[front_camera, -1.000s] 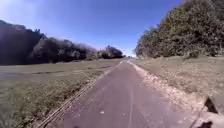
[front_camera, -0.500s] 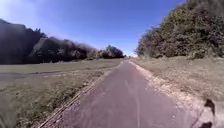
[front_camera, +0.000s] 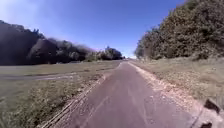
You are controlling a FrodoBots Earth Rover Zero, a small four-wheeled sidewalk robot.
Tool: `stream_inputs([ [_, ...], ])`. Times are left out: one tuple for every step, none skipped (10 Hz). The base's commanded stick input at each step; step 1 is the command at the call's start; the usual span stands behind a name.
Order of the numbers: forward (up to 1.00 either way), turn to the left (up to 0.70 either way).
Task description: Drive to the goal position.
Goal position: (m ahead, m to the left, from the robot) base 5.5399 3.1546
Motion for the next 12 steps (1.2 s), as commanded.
stream_inputs([
  [0.70, 0.00],
  [0.70, 0.00],
  [0.70, 0.00],
  [0.70, 0.00],
  [0.70, 0.00],
  [0.70, 0.00],
  [0.70, 0.00],
  [0.70, 0.00],
  [0.70, 0.00],
  [0.70, 0.00],
  [0.70, 0.00],
  [0.70, 0.00],
])
